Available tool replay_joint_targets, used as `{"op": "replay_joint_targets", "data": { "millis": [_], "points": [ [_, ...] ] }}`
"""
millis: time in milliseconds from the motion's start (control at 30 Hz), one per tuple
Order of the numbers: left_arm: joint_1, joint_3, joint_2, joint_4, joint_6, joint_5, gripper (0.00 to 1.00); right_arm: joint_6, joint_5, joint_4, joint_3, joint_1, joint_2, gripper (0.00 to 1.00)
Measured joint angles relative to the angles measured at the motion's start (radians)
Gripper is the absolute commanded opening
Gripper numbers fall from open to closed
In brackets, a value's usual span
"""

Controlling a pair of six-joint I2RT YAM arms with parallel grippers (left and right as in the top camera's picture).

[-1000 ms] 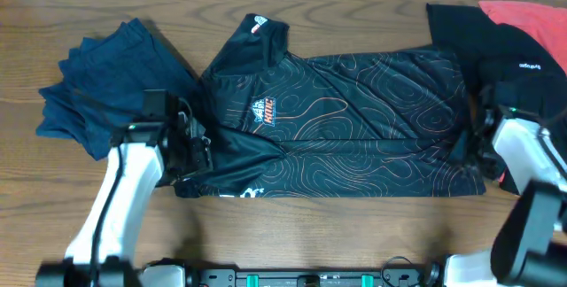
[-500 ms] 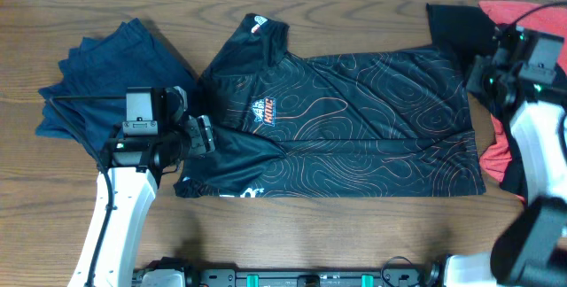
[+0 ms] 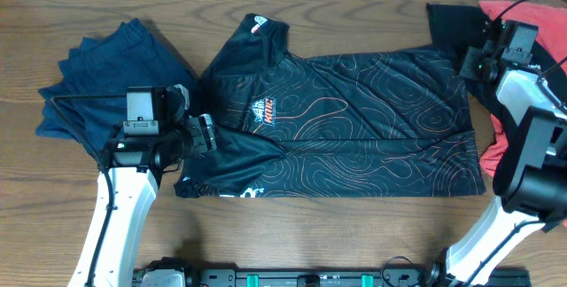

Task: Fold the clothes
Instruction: 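Release the jersey and move the right gripper to the upper right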

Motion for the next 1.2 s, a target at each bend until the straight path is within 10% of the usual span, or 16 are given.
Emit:
{"op": "replay_joint_targets", "data": {
  "millis": [933,1200],
  "points": [
    [0.000,0.000,0.000,-0.002,0.000,0.007,0.77,0.229,0.123,-0.054,0.103,-0.373,0.114,0.02],
    [0.000,0.000,0.000,-0.002,0.000,0.007,0.77,0.082,-0.228,-0.102,0.151,-0.346,0.114,0.07]
  ]
}}
